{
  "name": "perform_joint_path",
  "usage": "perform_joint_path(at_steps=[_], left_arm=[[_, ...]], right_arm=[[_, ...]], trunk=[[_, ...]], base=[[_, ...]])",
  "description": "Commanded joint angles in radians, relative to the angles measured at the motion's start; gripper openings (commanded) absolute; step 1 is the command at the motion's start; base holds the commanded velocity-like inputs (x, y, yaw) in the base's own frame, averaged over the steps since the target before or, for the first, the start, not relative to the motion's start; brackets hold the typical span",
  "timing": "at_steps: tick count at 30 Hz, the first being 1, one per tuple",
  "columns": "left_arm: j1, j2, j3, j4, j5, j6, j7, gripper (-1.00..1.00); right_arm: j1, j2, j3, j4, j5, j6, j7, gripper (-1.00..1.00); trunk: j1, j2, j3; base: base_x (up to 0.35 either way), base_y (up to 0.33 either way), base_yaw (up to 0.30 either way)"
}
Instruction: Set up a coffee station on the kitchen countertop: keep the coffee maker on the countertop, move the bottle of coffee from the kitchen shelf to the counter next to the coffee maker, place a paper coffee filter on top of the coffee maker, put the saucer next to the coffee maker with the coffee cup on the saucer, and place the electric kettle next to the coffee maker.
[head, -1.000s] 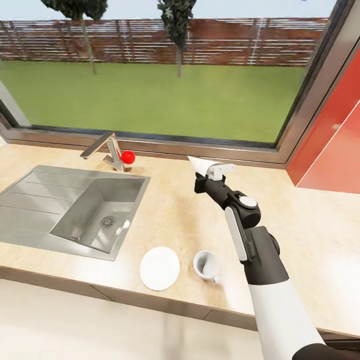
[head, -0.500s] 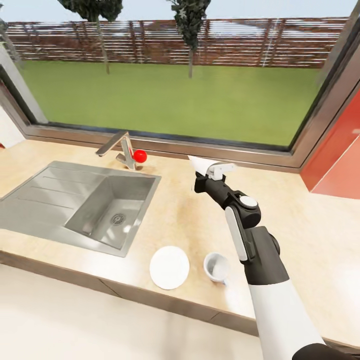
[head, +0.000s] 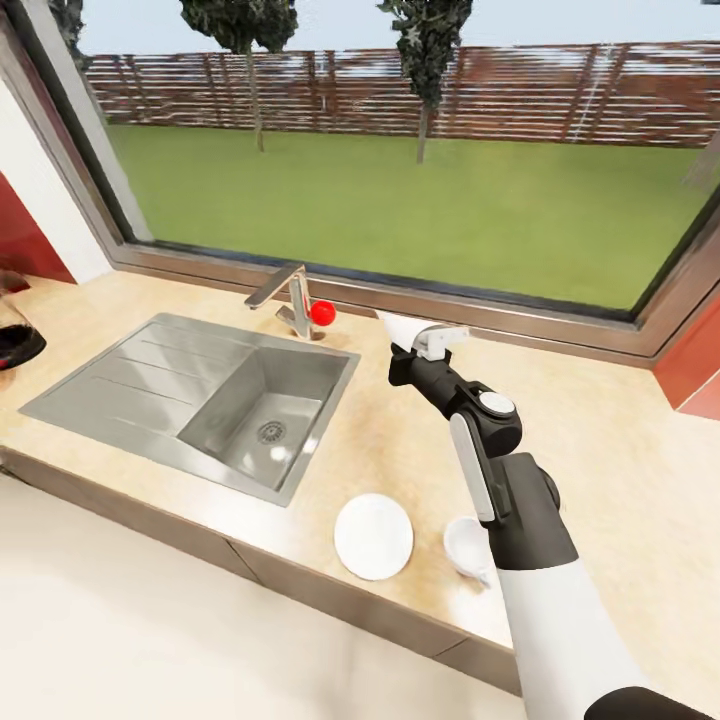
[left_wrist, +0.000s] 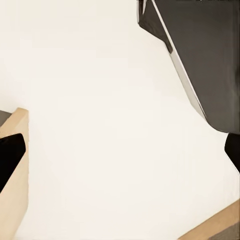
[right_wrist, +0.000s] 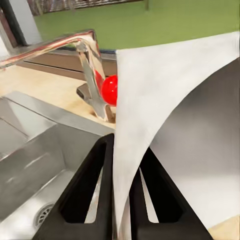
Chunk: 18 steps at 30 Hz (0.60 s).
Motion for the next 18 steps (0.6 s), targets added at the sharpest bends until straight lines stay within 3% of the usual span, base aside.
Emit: perform_joint_path(at_steps=[1, 18], left_arm=[[0.001, 0.0, 0.0, -0.002, 0.003, -0.001, 0.001, 1.0], [0.002, 0.002, -0.003, -0.001, 0.001, -0.001, 0.001, 1.0]], right_arm=[[-0.001, 0.0, -0.001, -0.001, -0.01, 0.006, 0.001, -1.0], [-0.001, 0.0, 0.0, 0.002, -0.01, 0.005, 0.001, -1.0]], trunk=[[0.001, -0.002, 0.0], [0.001, -0.002, 0.016]], base=[[0.0, 0.0, 0.232], [0.0, 0.0, 0.232]])
